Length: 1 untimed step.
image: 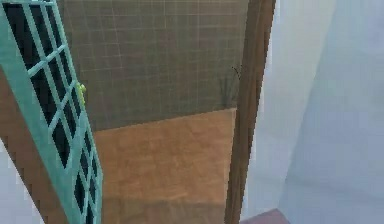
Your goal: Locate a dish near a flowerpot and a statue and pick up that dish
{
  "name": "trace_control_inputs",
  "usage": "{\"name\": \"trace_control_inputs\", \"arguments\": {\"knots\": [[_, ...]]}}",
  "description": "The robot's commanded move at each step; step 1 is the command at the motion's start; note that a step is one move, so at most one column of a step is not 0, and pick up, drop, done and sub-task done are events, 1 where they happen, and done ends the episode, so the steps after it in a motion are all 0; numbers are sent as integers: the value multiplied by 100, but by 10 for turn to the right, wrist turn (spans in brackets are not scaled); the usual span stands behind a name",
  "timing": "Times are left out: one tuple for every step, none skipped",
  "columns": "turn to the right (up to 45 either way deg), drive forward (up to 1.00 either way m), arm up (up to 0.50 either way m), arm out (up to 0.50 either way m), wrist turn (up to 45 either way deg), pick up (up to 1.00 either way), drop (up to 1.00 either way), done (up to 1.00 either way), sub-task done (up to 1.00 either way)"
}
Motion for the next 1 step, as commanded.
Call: {"name": "trace_control_inputs", "arguments": {"knots": [[450,0,0,0,0,0,0,0,0]]}}
